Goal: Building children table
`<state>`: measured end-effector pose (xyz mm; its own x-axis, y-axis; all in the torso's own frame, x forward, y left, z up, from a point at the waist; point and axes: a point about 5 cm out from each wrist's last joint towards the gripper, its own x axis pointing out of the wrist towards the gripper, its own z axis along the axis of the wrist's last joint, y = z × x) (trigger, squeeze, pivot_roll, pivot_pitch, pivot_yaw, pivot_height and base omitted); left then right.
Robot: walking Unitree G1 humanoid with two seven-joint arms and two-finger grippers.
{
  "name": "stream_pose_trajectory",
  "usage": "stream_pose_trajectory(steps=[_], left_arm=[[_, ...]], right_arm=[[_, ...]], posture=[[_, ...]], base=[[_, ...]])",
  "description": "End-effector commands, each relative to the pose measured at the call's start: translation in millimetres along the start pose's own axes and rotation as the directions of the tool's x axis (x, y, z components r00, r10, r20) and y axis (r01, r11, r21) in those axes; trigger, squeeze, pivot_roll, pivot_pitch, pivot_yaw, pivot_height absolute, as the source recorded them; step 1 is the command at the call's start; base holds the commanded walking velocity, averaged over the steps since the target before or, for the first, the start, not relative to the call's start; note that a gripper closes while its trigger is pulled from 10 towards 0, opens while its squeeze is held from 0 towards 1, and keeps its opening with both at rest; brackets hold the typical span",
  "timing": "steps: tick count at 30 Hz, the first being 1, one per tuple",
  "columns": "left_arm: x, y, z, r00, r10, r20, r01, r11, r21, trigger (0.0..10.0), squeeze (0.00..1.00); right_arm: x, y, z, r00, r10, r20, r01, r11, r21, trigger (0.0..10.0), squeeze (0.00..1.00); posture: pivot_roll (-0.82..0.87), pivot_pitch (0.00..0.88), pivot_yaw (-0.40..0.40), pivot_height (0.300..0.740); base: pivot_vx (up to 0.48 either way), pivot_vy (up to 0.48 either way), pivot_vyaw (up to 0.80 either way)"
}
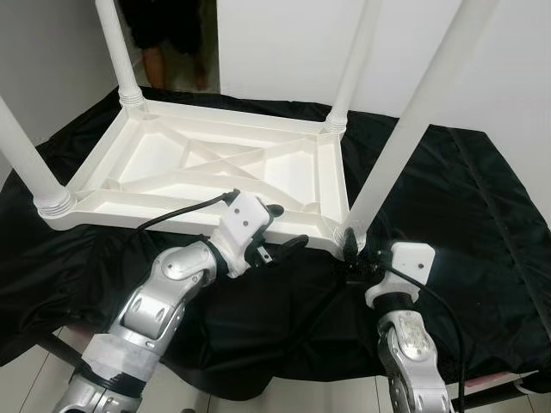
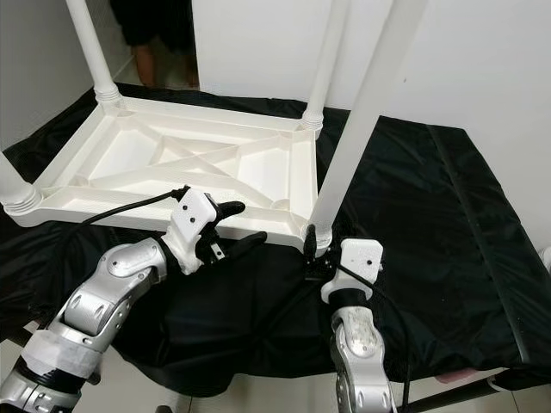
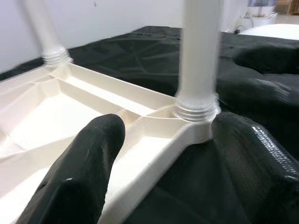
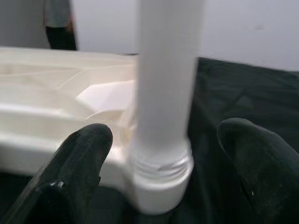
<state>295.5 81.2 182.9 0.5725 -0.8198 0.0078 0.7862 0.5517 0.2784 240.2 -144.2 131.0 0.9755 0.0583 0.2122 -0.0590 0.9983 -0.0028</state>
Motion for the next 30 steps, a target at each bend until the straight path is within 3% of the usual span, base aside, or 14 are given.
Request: stream_pose_trajectory(steps=[1, 10, 12, 17, 18, 23, 26, 29, 30], left_arm=[[0.0, 16.8, -1, 0.992, 0.125, -0.016, -0.124, 0.991, 0.055, 10.0, 0.0], [-1.3, 35.6, -7, 0.969, 0.238, -0.064, -0.229, 0.966, 0.122, 10.0, 0.0], [-3.8, 44.6, -14, 0.952, 0.283, -0.114, -0.265, 0.952, 0.155, 10.0, 0.0], [-5.0, 48.0, -20, 0.941, 0.302, -0.15, -0.274, 0.945, 0.179, 10.0, 0.0], [-5.5, 48.7, -24, 0.938, 0.302, -0.169, -0.271, 0.944, 0.187, 10.0, 0.0], [-5.9, 49.2, -26, 0.936, 0.302, -0.181, -0.268, 0.944, 0.192, 10.0, 0.0], [-8.5, 52.1, -32, 0.935, 0.286, -0.211, -0.239, 0.945, 0.221, 10.0, 0.0], [-10.1, 53.4, -35, 0.934, 0.277, -0.225, -0.224, 0.946, 0.236, 10.0, 0.0], [-12.9, 55.8, -39, 0.931, 0.264, -0.251, -0.199, 0.946, 0.254, 10.0, 0.0]], right_arm=[[-5.9, 8.8, 0, 0.994, 0.106, 0.004, -0.106, 0.994, 0.031, 10.0, 0.0], [-10.1, 23.8, -1, 0.969, 0.247, 0.0, -0.246, 0.968, 0.048, 10.0, 0.0], [-5.1, 30.3, -3, 0.955, 0.296, -0.012, -0.295, 0.954, 0.06, 10.0, 0.0], [3.6, 31.0, -1, 0.947, 0.321, -0.008, -0.32, 0.945, 0.074, 10.0, 0.0], [11.9, 28.2, 1, 0.945, 0.327, 0.003, -0.326, 0.942, 0.076, 10.0, 0.0], [17.6, 26.2, 3, 0.944, 0.33, 0.011, -0.33, 0.941, 0.077, 10.0, 0.0], [35.3, 10.0, 7, 0.957, 0.289, 0.032, -0.29, 0.954, 0.079, 10.0, 0.0], [40.9, 2.1, 8, 0.965, 0.26, 0.037, -0.262, 0.962, 0.08, 10.0, 0.0], [46.9, -10.7, 9, 0.979, 0.201, 0.041, -0.203, 0.976, 0.08, 10.0, 0.0]], posture=[[0.01, 0.071, -0.06, 0.74], [0.02, 0.073, -0.059, 0.74], [0.02, 0.074, -0.055, 0.74], [0.02, 0.073, -0.053, 0.74], [0.02, 0.073, -0.051, 0.74], [0.02, 0.073, -0.051, 0.74], [0.03, 0.07, -0.046, 0.74], [0.03, 0.07, -0.046, 0.74], [0.03, 0.068, -0.044, 0.74]], base=[[0.0, 0.0, 0.0], [0.0, 0.0, 0.0], [0.0, 0.0, 0.0], [0.0, 0.0, 0.0], [0.0, 0.0, 0.0], [0.0, 0.0, 0.0], [0.0, 0.0, 0.0], [0.0, 0.0, 0.0], [0.0, 0.0, 0.0]])
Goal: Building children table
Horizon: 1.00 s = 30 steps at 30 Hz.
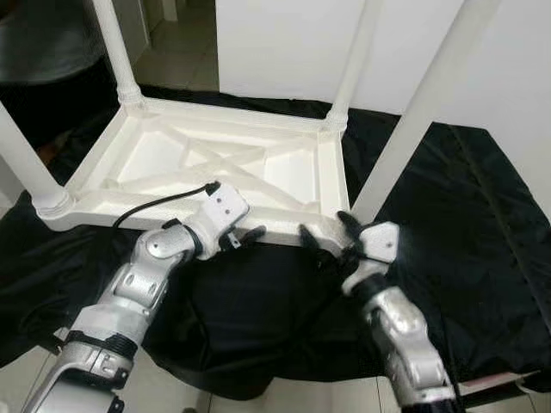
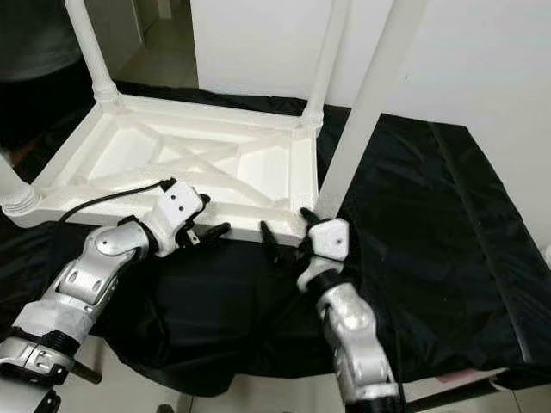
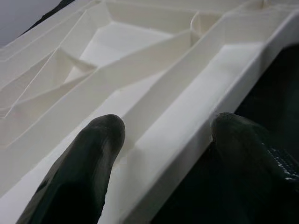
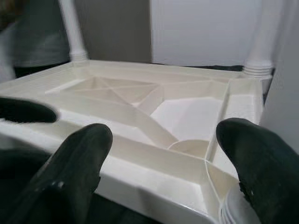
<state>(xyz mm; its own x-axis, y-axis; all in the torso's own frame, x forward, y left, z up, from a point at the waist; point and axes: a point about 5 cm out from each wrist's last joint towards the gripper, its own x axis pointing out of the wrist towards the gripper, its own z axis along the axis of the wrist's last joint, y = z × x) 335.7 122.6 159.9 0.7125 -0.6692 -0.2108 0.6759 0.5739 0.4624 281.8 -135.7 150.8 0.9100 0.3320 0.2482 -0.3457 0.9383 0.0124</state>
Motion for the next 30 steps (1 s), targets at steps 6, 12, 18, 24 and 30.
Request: stream_pose_trajectory(steps=[6, 12, 18, 24, 30], left_arm=[[-2.0, 12.2, -11, 0.992, 0.11, -0.053, -0.107, 0.992, 0.065, 10.0, 0.0], [0.1, 15.4, -16, 0.99, 0.107, -0.086, -0.101, 0.992, 0.077, 10.0, 0.0], [3.7, 21.2, -21, 0.986, 0.106, -0.126, -0.096, 0.992, 0.079, 10.0, 0.0], [5.2, 23.5, -26, 0.985, 0.058, -0.162, -0.051, 0.998, 0.047, 10.0, 0.0], [4.8, 22.9, -27, 0.987, -0.024, -0.158, 0.021, 1.0, -0.018, 8.0, 0.0]], right_arm=[[-6.9, -45.8, 0, 0.975, -0.223, -0.003, 0.223, 0.975, -0.011, 10.0, 0.0], [-10.4, -58.1, -2, 0.962, -0.273, -0.013, 0.272, 0.962, -0.036, 10.0, 0.0], [-12.9, -61.9, -2, 0.961, -0.277, -0.011, 0.277, 0.961, -0.028, 10.0, 0.0], [-9.2, -47.4, -2, 0.974, -0.226, -0.005, 0.226, 0.974, -0.007, 10.0, 0.0], [-6.7, -38.2, -5, 0.979, -0.205, -0.004, 0.206, 0.979, 0.009, 10.0, 0.0]], posture=[[0.03, 0.068, -0.034, 0.74], [0.03, 0.068, -0.025, 0.74], [0.01, 0.073, -0.014, 0.74], [0.01, 0.073, -0.005, 0.74], [0.01, 0.07, 0.002, 0.74]], base=[[0.0, 0.0, 0.0], [0.0, 0.0, 0.0], [0.0, 0.0, 0.0], [0.0, 0.0, 0.0], [0.0, 0.0, 0.0]])
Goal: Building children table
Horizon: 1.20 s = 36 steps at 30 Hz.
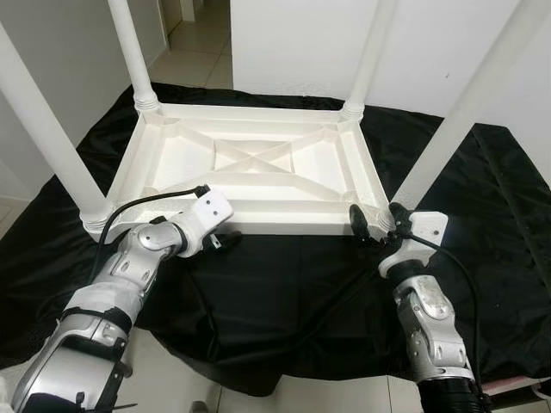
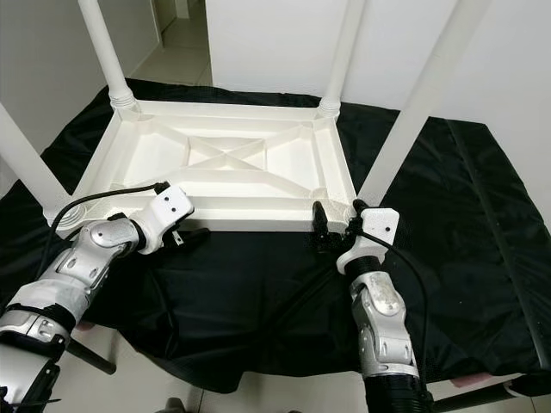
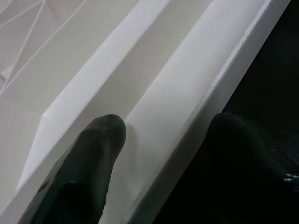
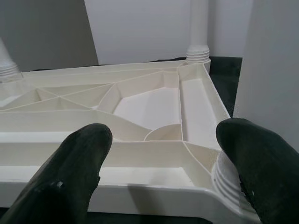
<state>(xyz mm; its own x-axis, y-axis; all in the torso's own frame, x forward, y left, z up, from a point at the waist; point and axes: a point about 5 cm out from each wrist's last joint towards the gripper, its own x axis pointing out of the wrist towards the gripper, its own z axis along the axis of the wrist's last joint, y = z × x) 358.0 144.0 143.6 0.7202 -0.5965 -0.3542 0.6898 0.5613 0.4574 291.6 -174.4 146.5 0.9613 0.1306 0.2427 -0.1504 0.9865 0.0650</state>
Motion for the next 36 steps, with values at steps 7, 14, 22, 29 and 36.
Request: stream_pose_trajectory(steps=[7, 14, 22, 29, 36], left_arm=[[2.6, -7.9, 5, 0.993, -0.107, 0.042, 0.108, 0.993, -0.037, 0.0, 0.0], [12.0, -33.5, 16, 0.973, -0.209, 0.101, 0.213, 0.977, -0.024, 0.0, 0.0], [27.3, -63.1, 39, 0.947, -0.258, 0.192, 0.268, 0.963, -0.028, 0.0, 0.0], [33.5, -78.2, 54, 0.937, -0.246, 0.248, 0.257, 0.966, -0.011, 10.0, 0.0], [30.0, -83.5, 54, 0.927, -0.251, 0.278, 0.277, 0.959, -0.059, 10.0, 1.0]], right_arm=[[-0.5, 2.1, -3, 1.0, 0.004, -0.005, -0.004, 1.0, 0.012, 10.0, 0.0], [1.6, 5.0, -3, 1.0, 0.016, -0.005, -0.016, 1.0, 0.009, 10.0, 0.0], [2.7, 11.0, -4, 0.999, 0.031, -0.009, -0.031, 0.999, 0.012, 10.0, 0.0], [2.8, 13.6, -6, 0.999, 0.037, -0.013, -0.037, 0.999, 0.014, 10.0, 0.0], [3.0, 15.9, -8, 0.999, 0.037, -0.02, -0.037, 0.999, 0.012, 10.0, 0.0]], posture=[[0.01, 0.068, 0.005, 0.74], [0.01, 0.065, 0.005, 0.74], [0.01, 0.066, 0.006, 0.74], [0.01, 0.065, 0.009, 0.74], [0.0, 0.065, 0.015, 0.74]], base=[[0.0, 0.0, 0.0], [0.0, 0.0, 0.0], [0.0, 0.0, 0.0], [0.0, 0.0, 0.0], [0.0, 0.0, 0.0]])
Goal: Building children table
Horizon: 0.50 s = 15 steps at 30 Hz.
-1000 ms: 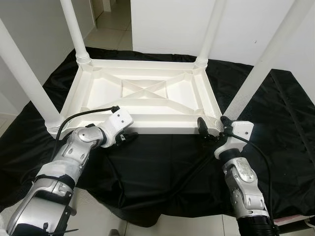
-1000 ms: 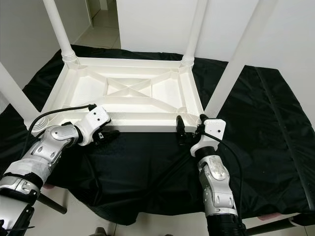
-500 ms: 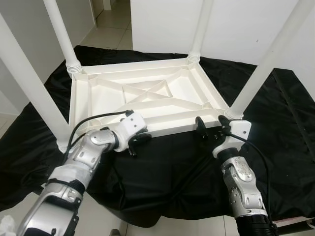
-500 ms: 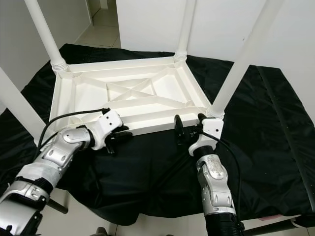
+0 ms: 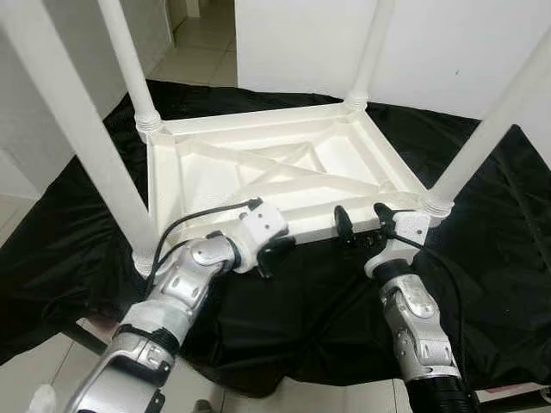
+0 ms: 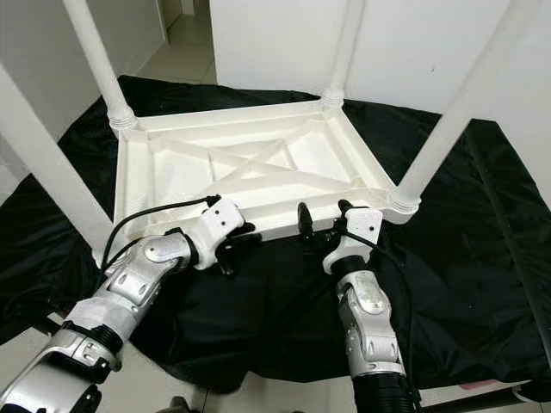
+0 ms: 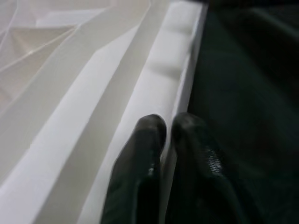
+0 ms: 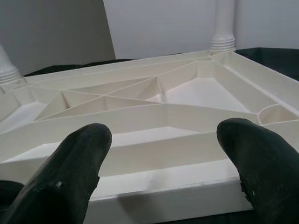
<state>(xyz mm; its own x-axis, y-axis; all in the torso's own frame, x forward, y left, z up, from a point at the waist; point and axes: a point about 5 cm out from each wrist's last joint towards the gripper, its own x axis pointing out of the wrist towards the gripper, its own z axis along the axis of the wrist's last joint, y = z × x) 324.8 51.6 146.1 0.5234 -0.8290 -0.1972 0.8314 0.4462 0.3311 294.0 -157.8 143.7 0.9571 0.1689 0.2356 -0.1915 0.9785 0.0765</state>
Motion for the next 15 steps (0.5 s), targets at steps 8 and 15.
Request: stream_pose_trajectory(steps=[8, 15], left_arm=[[-25.6, -4.0, 14, 0.983, 0.001, 0.182, -0.004, 1.0, 0.014, 10.0, 0.0], [-52.8, -8.8, 20, 0.955, 0.037, 0.293, -0.07, 0.992, 0.105, 10.0, 0.0]], right_arm=[[1.1, 0.3, -5, 1.0, -0.008, -0.014, 0.008, 1.0, -0.009, 10.0, 0.0], [3.3, -1.6, -6, 1.0, -0.022, -0.01, 0.022, 1.0, -0.014, 10.0, 0.0]], posture=[[0.01, 0.071, 0.016, 0.74], [0.03, 0.078, 0.013, 0.74]], base=[[0.0, 0.0, 0.0], [0.0, 0.0, 0.0]])
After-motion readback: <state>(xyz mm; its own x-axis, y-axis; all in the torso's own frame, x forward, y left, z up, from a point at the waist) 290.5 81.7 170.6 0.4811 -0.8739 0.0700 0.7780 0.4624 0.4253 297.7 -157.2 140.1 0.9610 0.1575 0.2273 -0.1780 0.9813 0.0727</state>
